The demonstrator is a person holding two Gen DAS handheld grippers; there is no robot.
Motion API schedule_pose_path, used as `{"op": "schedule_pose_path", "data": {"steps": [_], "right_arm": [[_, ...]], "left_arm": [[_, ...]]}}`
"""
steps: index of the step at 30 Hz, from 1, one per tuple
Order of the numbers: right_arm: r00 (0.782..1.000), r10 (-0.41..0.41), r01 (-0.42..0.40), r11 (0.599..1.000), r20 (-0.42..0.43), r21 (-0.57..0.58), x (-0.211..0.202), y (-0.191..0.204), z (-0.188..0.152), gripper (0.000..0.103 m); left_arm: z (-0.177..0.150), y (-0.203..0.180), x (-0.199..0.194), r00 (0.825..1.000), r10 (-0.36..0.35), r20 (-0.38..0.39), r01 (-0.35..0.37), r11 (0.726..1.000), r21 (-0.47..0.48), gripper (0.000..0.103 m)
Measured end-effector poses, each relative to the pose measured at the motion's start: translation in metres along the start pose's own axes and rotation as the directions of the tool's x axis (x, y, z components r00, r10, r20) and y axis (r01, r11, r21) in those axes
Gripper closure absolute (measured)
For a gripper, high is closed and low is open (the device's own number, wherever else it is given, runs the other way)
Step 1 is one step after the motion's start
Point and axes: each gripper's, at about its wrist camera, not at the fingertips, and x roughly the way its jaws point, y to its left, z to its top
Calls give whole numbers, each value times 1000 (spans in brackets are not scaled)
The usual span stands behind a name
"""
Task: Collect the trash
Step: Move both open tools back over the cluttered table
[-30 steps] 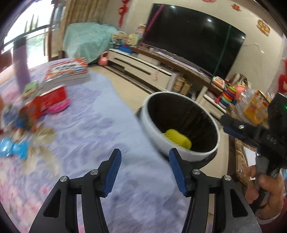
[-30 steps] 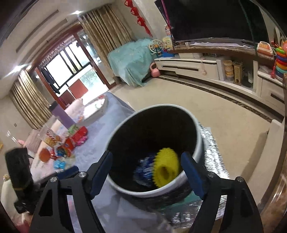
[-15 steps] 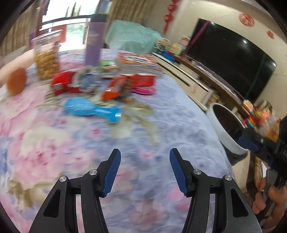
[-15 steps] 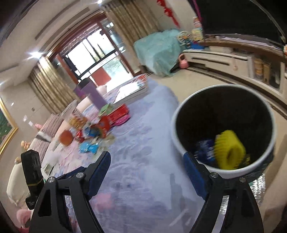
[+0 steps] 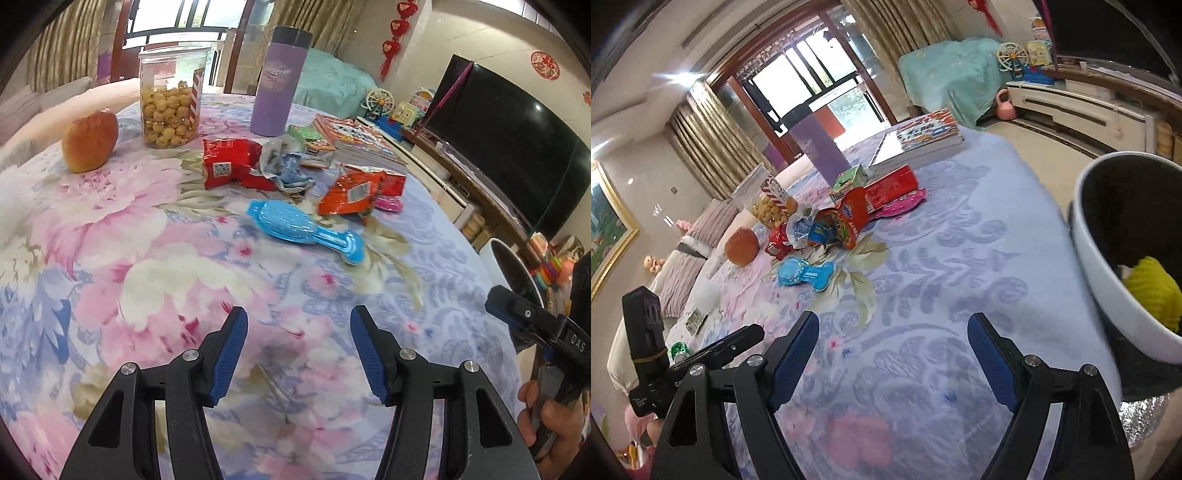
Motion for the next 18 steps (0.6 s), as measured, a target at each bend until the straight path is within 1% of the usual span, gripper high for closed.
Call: {"op": "schedule_pose_path", "data": {"steps": [5,8,11,13,18], "right_arm": [[1000,6,-6,1000,0,-20,20,11,7,19],[1000,7,-8,999,-12,-36,30,15,11,20],[999,23,-24,999,-23,-43,42,19,16,23],[999,29,-30,999,-29,-42,48,19,21,29],[999,39,-40,999,-33,-23,58,14,31,32]], "left_arm": [[15,12,23,1000,0,-10,0,1000,-20,45],[24,13,34,1000,5,-15,-5,1000,-2,45],[34,13,46,999,-4,-33,4,1000,21,45],[43,16,57,998,-27,-56,28,999,24,43],[59,27,75,993,-84,-79,82,996,-33,42]]}}
